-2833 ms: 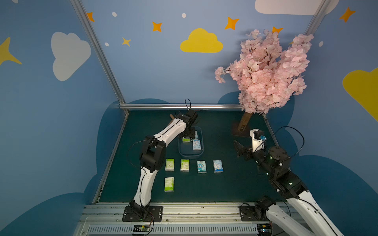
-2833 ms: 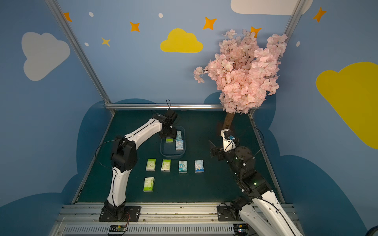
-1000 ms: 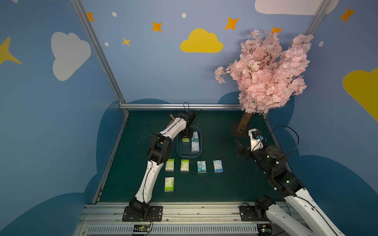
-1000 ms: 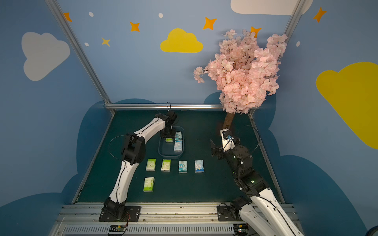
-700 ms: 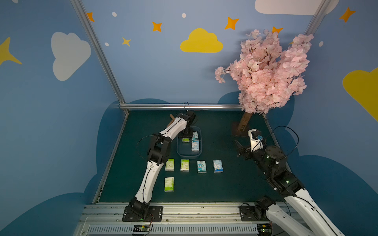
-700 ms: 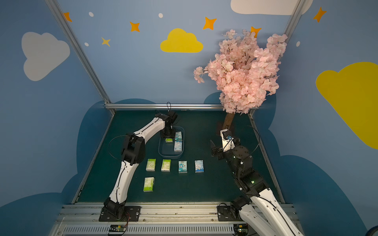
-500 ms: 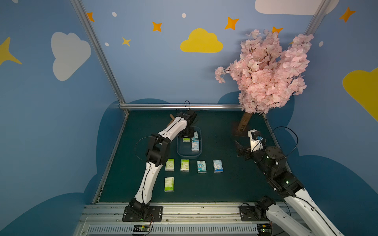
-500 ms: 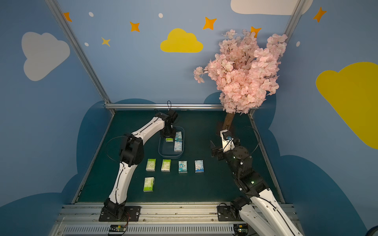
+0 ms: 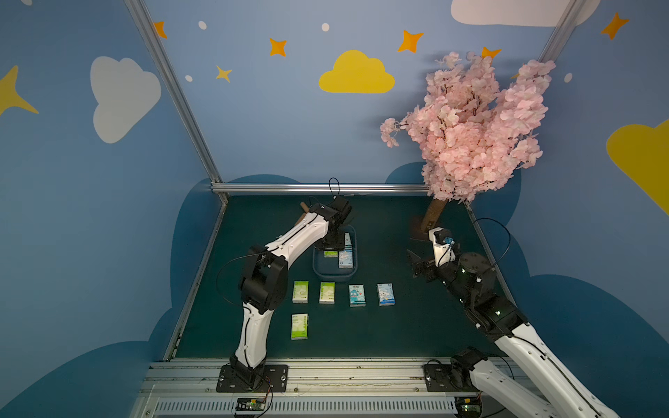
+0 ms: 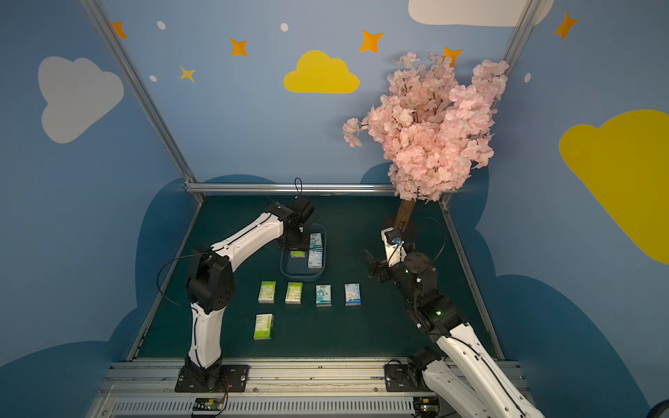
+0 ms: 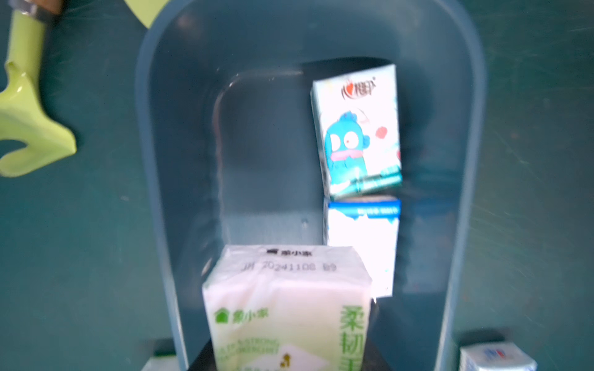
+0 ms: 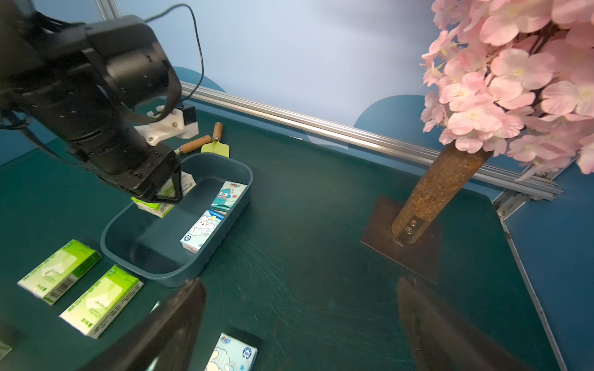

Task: Take the pocket tissues out of the storage box
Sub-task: Pick up the pocket tissues from the storage box, then place the pocket tissues at the center of the board.

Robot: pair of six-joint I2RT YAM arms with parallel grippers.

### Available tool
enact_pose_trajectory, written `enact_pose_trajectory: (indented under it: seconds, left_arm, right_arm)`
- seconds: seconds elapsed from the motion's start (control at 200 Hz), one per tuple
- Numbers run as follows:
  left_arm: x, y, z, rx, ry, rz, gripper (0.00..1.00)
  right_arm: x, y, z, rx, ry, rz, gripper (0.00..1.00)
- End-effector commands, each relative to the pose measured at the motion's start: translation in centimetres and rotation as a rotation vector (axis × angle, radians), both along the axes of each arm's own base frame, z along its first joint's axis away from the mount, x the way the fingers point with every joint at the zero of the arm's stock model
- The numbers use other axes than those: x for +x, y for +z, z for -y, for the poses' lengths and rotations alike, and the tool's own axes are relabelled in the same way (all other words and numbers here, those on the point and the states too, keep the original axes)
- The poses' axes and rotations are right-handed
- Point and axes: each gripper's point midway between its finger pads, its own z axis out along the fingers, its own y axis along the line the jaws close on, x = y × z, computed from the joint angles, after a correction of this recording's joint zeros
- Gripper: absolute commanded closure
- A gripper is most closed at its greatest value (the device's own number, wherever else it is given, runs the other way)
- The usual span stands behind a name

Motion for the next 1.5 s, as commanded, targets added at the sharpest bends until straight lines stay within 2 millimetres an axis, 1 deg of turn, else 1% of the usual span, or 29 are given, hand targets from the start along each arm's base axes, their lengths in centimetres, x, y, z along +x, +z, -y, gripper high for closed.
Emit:
enact_pose_trajectory:
  seconds: [0.0, 0.105, 0.245, 0.365, 0.461, 0.626, 0.751, 0.836, 0.931, 1.096, 1.192, 1.297, 1.497]
  left_arm:
    - [-1.4, 2.3, -0.4, -0.038, 0.042, 0.047, 0.5]
    - [-3.7, 3.0, -0.7, -0.067, 0.047, 0.042, 0.5]
    - [-7.1, 3.3, -0.7, -0.08, 0.032, 0.025, 0.5]
    - [-10.4, 3.4, -0.7, -0.099, 0.01, -0.003, 0.5]
    - [-13.2, 3.6, -1.3, -0.1, 0.009, -0.027, 0.5]
    - [-17.7, 3.2, -2.3, -0.111, 0.014, -0.082, 0.5]
    - [-20.3, 2.8, -2.9, -0.098, 0.016, -0.118, 0.5]
    - [-21.5, 2.4, -2.9, -0.101, 0.016, -0.135, 0.5]
    - [-22.5, 1.6, -2.4, -0.103, 0.003, -0.155, 0.5]
    - [-23.9, -1.3, -1.2, -0.135, -0.009, -0.221, 0.5]
    - [-24.3, -2.4, -1.2, -0.113, -0.009, -0.247, 0.5]
    - [-24.8, -3.7, -0.7, -0.121, -0.011, -0.286, 0.5]
    - [-25.4, -5.2, -0.5, -0.082, 0.006, -0.325, 0.5]
  right_arm:
    - [0.4, 0.4, -0.7, 0.041, 0.021, 0.012, 0.02]
    - [0.7, 0.2, -0.9, 0.05, 0.023, -0.001, 0.02]
    - [1.0, -0.1, -1.4, 0.056, 0.034, -0.011, 0.02]
    - [1.2, -0.4, -1.6, 0.051, 0.038, -0.023, 0.02]
    - [1.5, -0.6, -1.7, 0.051, 0.041, -0.026, 0.02]
    - [1.7, -0.7, -2.2, 0.05, 0.06, -0.037, 0.02]
    - [1.6, -0.9, -2.3, 0.048, 0.067, -0.046, 0.02]
    - [1.4, -1.1, -2.4, 0.047, 0.074, -0.052, 0.02]
    - [1.2, -1.1, -2.4, 0.047, 0.082, -0.055, 0.02]
    - [0.8, -1.0, -2.1, 0.04, 0.083, -0.046, 0.02]
    - [0.4, -0.9, -1.9, 0.037, 0.086, -0.044, 0.02]
    - [0.0, -1.0, -1.7, 0.034, 0.09, -0.048, 0.02]
    - [-0.4, -0.8, -1.5, 0.033, 0.094, -0.046, 0.02]
